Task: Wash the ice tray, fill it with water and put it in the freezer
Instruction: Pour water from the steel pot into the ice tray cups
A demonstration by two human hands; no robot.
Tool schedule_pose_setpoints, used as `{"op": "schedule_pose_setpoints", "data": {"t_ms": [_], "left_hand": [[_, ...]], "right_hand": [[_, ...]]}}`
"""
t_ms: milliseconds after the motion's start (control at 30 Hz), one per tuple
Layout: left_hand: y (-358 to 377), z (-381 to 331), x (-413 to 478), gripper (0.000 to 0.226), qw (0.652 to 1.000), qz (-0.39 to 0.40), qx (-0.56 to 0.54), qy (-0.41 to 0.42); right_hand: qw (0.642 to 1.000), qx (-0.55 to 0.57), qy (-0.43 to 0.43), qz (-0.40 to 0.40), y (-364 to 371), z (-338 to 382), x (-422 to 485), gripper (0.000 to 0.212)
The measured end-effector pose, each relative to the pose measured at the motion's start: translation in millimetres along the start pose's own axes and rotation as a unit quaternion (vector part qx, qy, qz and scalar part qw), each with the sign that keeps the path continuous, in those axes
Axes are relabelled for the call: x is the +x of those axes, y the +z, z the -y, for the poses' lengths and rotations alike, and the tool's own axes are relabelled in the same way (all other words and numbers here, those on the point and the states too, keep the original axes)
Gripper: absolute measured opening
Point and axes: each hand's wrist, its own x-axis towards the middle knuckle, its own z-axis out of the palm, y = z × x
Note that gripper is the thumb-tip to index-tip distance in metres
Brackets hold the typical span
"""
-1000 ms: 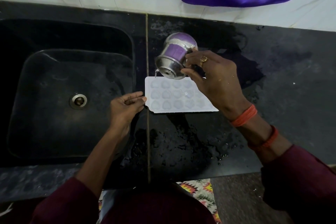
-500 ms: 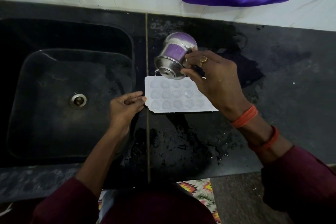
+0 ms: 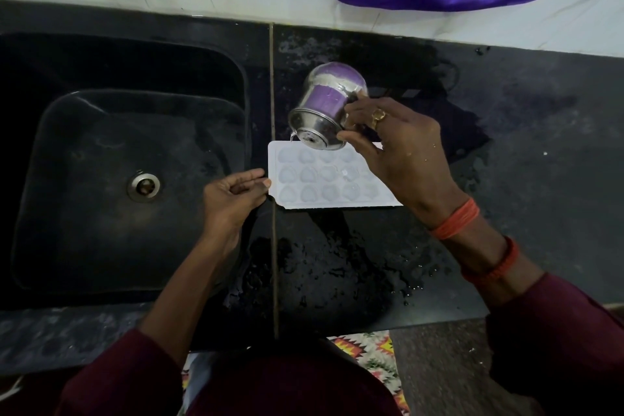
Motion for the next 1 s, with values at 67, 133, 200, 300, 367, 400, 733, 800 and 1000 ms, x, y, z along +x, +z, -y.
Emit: {"op": "schedule_pose_setpoints", "data": {"t_ms": [67, 133, 200, 300, 367, 400, 733, 800, 1000], "left_hand": [[0.3, -0.7, -0.4, 0.027, 1.000, 0.001, 0.000, 0.002], [0.6, -1.2, -0.8, 0.027, 1.000, 0.002, -0.003, 0.001], [1.0, -1.5, -1.4, 0.026, 1.000, 0.002, -0.005, 0.001], [1.4, -1.7, -1.6, 0.027, 1.000, 0.000, -0.002, 0.003], [1.2, -1.5, -1.6, 0.027, 1.000, 0.001, 0.000, 0.004], [1.1, -1.2, -1.4, 0.027, 1.000, 0.002, 0.003, 0.005], [0.4, -1.7, -0.4, 0.029, 1.000, 0.001, 0.011, 0.001], [0.0, -2.3, -0.4, 0.029, 1.000, 0.000, 0.011, -0.001], [1.2, -4.5, -2.7, 0.028, 1.000, -0.004, 0.007, -0.003]], "right_hand": [[1.000, -0.002, -0.002, 0.003, -0.5, -0.1, -0.3, 0.017], [1.000, -0.004, -0.003, 0.005, -0.4, -0.1, -0.5, 0.017], [1.000, -0.004, -0.003, 0.011, -0.2, -0.6, -0.8, 0.017], [1.000, -0.008, 0.000, 0.018, -0.4, -1.8, -0.2, 0.018], [1.000, -0.011, -0.002, 0.016, -0.9, -1.8, 0.1, 0.017], [1.000, -0.011, -0.004, 0.014, -1.3, -1.6, 0.3, 0.017], [1.000, -0.005, 0.009, 0.019, -0.6, -2.2, 0.5, 0.018], [1.000, -0.004, 0.014, 0.019, -0.8, -2.5, 0.3, 0.019], [0.994, 0.060, 0.088, 0.012, -1.3, -1.1, 3.5, 0.019]]}}
